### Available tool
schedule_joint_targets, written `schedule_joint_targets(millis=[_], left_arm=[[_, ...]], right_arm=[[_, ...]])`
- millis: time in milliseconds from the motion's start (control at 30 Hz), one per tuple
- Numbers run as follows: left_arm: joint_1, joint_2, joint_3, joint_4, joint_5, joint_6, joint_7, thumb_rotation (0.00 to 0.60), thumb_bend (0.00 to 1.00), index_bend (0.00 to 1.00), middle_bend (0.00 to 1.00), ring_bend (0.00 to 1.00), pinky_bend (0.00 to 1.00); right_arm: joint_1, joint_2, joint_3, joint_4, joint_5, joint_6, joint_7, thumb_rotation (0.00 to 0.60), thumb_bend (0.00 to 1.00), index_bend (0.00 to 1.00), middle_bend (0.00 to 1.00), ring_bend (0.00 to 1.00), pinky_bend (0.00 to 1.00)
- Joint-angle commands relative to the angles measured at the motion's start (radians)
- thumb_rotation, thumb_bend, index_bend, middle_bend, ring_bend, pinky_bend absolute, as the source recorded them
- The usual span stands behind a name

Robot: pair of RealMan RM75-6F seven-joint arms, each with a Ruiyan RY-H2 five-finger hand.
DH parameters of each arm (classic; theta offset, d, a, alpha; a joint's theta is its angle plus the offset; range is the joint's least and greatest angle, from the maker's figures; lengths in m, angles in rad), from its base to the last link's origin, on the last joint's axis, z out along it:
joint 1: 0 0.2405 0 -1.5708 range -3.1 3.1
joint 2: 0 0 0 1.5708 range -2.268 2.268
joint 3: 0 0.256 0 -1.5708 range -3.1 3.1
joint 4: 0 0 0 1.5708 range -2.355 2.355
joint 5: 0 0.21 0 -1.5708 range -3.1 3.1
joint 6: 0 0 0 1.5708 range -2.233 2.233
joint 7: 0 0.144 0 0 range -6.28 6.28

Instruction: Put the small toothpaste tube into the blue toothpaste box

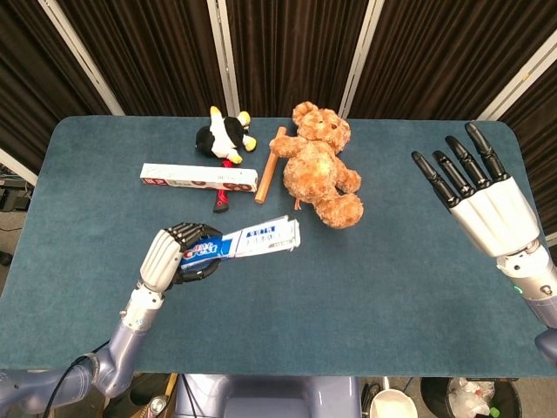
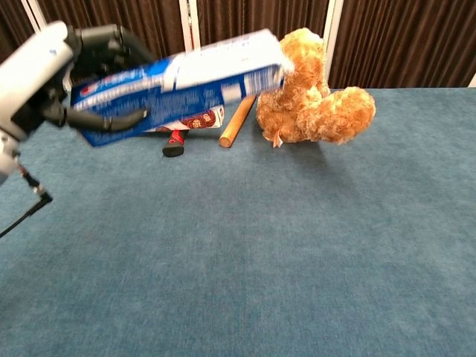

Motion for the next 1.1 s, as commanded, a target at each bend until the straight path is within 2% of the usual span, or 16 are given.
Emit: schedule_joint_targets(millis=[33, 200, 600, 667, 733, 833, 900, 967, 1100], left_arm=[[0.032, -0.020, 0.035, 0.053, 0.007, -0.021, -0.017, 0.600, 0.56, 0.38, 0.52, 0.48, 0.53], [0.059, -0.046, 0.055, 0.128, -0.003, -0.059, -0.035, 0.600, 0.56, 0.38, 0.52, 0.48, 0.53], [0.067, -0.132, 0.061, 0.288, -0.020, -0.173, -0.049, 0.600, 0.54, 0.37, 0.50, 0.47, 0.52], [0.072, -0.132, 0.073, 0.302, -0.015, -0.188, -0.046, 0.600, 0.48, 0.36, 0.47, 0.45, 0.51], [0.079, -0.124, 0.086, 0.304, -0.016, -0.214, -0.039, 0.600, 0.36, 0.33, 0.44, 0.42, 0.50], [0.087, -0.099, 0.097, 0.281, -0.027, -0.258, -0.025, 0.600, 0.25, 0.30, 0.40, 0.38, 0.47], [0.092, -0.078, 0.102, 0.257, -0.032, -0.277, -0.015, 0.600, 0.18, 0.26, 0.35, 0.33, 0.41], [0.096, -0.049, 0.108, 0.225, -0.034, -0.293, 0.005, 0.600, 0.10, 0.20, 0.27, 0.23, 0.30], [0.096, 0.027, 0.113, 0.118, -0.029, -0.305, 0.068, 0.600, 0.07, 0.11, 0.16, 0.12, 0.18]], right_arm=[[0.000, 0.000, -0.001, -0.005, -0.002, -0.003, -0.004, 0.600, 0.41, 0.16, 0.39, 0.24, 0.12], [-0.002, -0.002, -0.004, -0.010, -0.008, -0.003, -0.009, 0.600, 0.41, 0.16, 0.39, 0.24, 0.12], [-0.002, -0.007, -0.003, -0.023, -0.010, -0.009, -0.013, 0.600, 0.41, 0.16, 0.39, 0.24, 0.12], [-0.003, -0.007, -0.002, -0.023, -0.008, -0.011, -0.011, 0.600, 0.41, 0.16, 0.39, 0.24, 0.12], [-0.006, -0.007, -0.002, -0.024, -0.004, -0.011, -0.007, 0.600, 0.41, 0.16, 0.39, 0.24, 0.12], [-0.009, -0.009, -0.004, -0.025, -0.004, -0.011, -0.003, 0.600, 0.41, 0.16, 0.39, 0.24, 0.12], [-0.010, -0.010, -0.006, -0.027, -0.008, -0.008, -0.001, 0.600, 0.41, 0.16, 0.39, 0.24, 0.12], [-0.012, -0.011, -0.008, -0.030, -0.012, -0.005, 0.000, 0.600, 0.41, 0.16, 0.39, 0.24, 0.12], [-0.019, -0.011, -0.010, -0.048, -0.011, -0.003, 0.000, 0.600, 0.41, 0.16, 0.39, 0.24, 0.12]])
